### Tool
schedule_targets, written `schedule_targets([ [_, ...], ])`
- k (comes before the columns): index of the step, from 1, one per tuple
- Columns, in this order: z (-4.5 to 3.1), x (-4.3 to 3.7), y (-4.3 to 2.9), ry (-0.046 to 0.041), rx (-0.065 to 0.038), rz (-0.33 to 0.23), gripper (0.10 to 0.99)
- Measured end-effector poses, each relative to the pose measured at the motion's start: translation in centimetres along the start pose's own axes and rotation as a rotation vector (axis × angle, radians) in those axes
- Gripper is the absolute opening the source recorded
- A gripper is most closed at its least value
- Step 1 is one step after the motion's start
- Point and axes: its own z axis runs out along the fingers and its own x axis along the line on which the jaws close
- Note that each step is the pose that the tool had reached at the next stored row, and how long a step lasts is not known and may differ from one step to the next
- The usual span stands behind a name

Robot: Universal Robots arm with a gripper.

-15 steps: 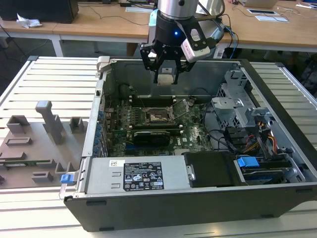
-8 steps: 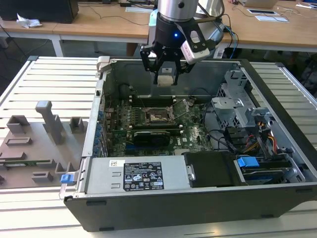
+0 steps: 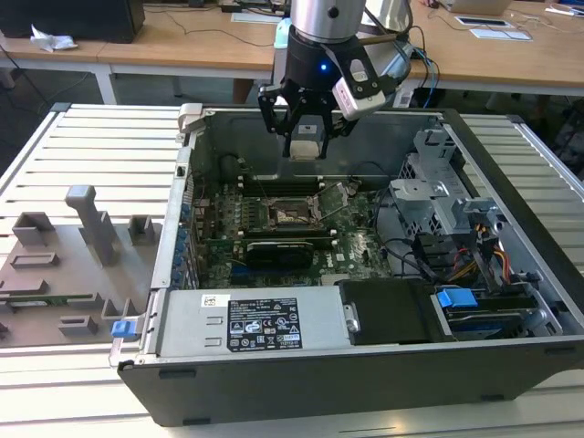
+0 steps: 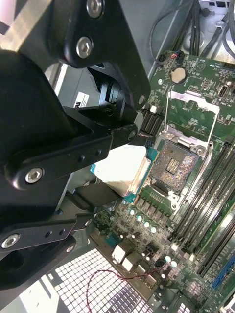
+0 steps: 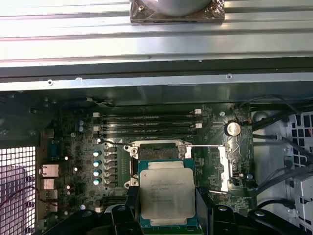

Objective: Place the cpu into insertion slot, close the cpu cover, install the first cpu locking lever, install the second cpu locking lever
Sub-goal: 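Place the cpu into insertion slot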

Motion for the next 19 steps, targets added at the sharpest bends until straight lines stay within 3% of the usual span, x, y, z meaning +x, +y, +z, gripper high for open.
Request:
schedule_targets([
  [10,0.52,-0.01,-0.05,0.0,0.0,0.0,0.545],
  [19,1.58,-0.03,-0.14,0.0,0.0,0.0,0.545],
])
